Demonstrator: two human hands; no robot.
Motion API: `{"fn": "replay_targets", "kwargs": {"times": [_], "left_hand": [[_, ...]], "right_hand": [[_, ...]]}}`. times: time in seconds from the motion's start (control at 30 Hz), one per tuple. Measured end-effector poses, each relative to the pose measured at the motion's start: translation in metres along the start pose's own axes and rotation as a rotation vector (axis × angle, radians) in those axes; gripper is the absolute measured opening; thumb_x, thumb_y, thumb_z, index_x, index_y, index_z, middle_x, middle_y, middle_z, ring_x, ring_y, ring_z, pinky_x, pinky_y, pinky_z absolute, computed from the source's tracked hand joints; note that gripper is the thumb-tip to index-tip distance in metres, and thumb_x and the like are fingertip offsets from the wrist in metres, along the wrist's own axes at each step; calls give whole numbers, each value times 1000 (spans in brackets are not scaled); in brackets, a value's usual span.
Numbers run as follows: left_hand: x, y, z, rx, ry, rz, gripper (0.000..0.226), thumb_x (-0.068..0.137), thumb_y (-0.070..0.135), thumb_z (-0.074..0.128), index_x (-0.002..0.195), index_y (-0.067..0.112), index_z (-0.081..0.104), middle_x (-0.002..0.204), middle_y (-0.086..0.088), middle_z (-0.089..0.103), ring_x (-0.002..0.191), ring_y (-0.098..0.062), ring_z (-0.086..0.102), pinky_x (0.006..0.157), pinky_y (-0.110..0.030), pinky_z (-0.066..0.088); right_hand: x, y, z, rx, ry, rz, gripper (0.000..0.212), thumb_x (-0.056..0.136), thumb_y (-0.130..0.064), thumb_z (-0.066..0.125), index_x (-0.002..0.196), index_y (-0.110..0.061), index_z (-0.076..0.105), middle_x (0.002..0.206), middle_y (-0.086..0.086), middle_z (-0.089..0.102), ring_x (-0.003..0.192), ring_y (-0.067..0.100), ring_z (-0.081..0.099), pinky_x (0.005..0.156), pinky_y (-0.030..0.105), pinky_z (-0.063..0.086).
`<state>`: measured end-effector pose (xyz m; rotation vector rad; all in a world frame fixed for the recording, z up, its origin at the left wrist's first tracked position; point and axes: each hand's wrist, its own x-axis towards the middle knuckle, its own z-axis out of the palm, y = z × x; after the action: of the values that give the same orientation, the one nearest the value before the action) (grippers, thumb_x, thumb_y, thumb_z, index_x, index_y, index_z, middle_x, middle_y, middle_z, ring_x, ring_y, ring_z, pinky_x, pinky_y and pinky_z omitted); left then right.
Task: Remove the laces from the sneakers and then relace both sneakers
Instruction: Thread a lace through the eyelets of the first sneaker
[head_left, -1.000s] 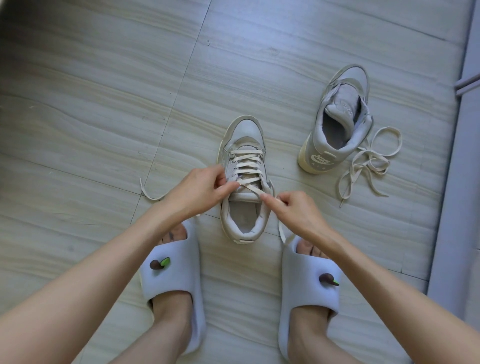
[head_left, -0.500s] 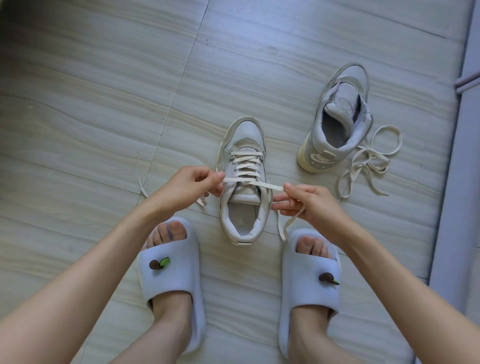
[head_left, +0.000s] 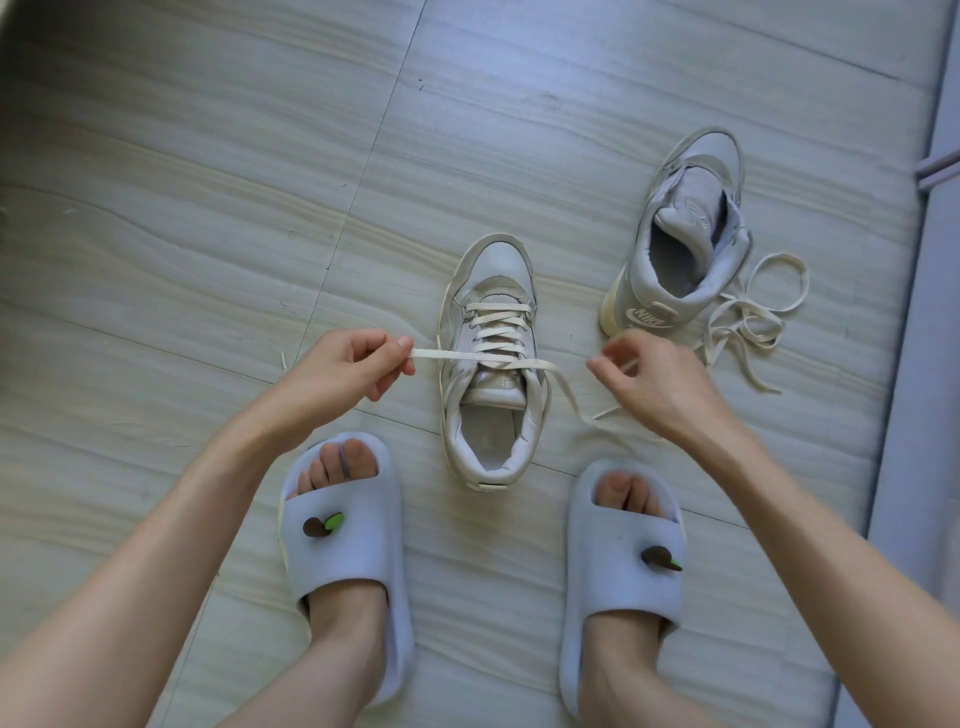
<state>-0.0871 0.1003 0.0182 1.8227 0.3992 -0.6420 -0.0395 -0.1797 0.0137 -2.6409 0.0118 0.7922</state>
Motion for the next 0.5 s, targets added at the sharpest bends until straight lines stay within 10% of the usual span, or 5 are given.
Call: {"fn": "replay_targets", "kwargs": {"times": [0.2,0.33,0.5], "left_hand": [[-5,20,3,-16,0,83,27,94,29,49,74,20,64,54,11,43,50,-1,38,50,-8,34],[-9,24,10,153,6,162,7,91,19,57,84,19,58,60,5,46,54,-5,38,54,-19,34],[-10,14,21,501,224,300,7,96,18,43,91,19,46,54,6,42,51,-9,43,49,-22,29]], "right_hand": [[5,-63,22,-76,-43,-518,43,86,-43,60,122,-19,54,123,1,55,119,21,44,99,38,33],[8,-85,39,-170,153,-586,25,96,-27,44,111,-13,58,107,4,64,105,26,54,84,32,29],[4,-78,31,379,266,-426,21,92,-4,44,102,-6,63,77,8,64,72,22,55,68,30,35]]}}
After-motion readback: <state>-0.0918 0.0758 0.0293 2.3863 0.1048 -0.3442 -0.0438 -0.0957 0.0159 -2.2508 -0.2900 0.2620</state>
